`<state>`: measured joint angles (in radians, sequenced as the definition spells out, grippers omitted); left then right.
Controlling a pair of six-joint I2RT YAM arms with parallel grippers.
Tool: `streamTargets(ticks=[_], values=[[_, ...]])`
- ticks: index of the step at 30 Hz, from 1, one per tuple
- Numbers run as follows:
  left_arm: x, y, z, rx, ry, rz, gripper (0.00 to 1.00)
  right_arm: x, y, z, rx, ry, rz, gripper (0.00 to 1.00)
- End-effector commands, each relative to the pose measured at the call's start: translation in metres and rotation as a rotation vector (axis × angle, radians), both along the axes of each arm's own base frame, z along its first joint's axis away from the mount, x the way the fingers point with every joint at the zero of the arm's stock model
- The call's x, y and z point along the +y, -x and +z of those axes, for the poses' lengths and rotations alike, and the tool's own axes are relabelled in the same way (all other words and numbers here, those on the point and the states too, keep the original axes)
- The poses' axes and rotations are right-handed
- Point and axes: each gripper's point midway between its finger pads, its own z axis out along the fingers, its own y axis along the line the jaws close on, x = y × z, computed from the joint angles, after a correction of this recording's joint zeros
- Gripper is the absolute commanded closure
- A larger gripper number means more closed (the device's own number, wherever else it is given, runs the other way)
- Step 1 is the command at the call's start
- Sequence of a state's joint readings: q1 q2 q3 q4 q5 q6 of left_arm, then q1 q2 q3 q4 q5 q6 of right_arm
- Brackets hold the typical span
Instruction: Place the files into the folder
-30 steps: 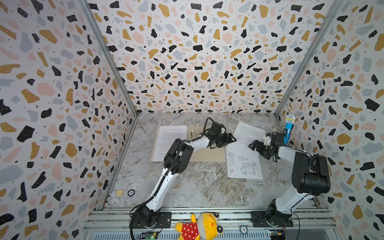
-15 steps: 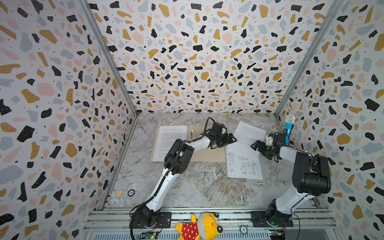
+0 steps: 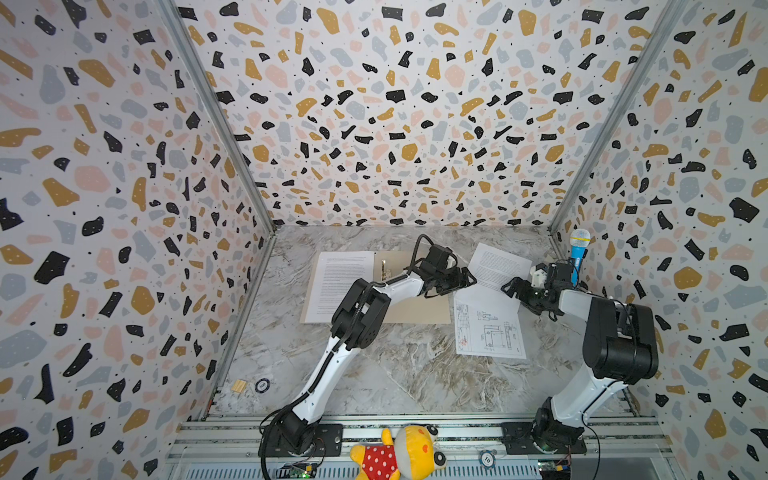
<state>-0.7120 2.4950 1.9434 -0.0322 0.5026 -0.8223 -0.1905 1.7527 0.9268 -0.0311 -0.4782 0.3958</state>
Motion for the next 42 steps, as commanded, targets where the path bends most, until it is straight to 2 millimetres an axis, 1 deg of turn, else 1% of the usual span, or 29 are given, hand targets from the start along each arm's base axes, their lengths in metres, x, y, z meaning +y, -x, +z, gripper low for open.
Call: streamTargets(ticks=[1,7,15,22,28,34,42], values=[[-0.006,0.008,-0.011,0.008,-0.020,-0.026,0.16,0.006,0.007,-0.010,0.057,-0.045,0.013,0.07],[-0.007,0.011,-0.012,0.016,-0.020,-0.032,0.16,0.013,0.007,-0.006,0.047,-0.097,0.023,0.08],[-0.011,0.013,-0.002,0.040,0.044,-0.029,0.16,0.027,0.010,0.003,0.032,-0.191,0.045,0.08],[-0.011,0.017,0.002,0.043,0.058,-0.032,0.16,0.032,0.012,0.012,0.016,-0.232,0.047,0.08],[-0.009,0.019,-0.001,0.052,0.050,-0.031,0.16,0.037,0.013,0.017,0.007,-0.266,0.051,0.08],[-0.005,0.021,-0.008,0.068,0.031,-0.024,0.20,0.038,0.018,0.013,0.016,-0.270,0.052,0.09],[-0.004,0.022,-0.011,0.073,0.025,-0.022,0.32,0.039,0.018,0.016,0.013,-0.275,0.057,0.09]])
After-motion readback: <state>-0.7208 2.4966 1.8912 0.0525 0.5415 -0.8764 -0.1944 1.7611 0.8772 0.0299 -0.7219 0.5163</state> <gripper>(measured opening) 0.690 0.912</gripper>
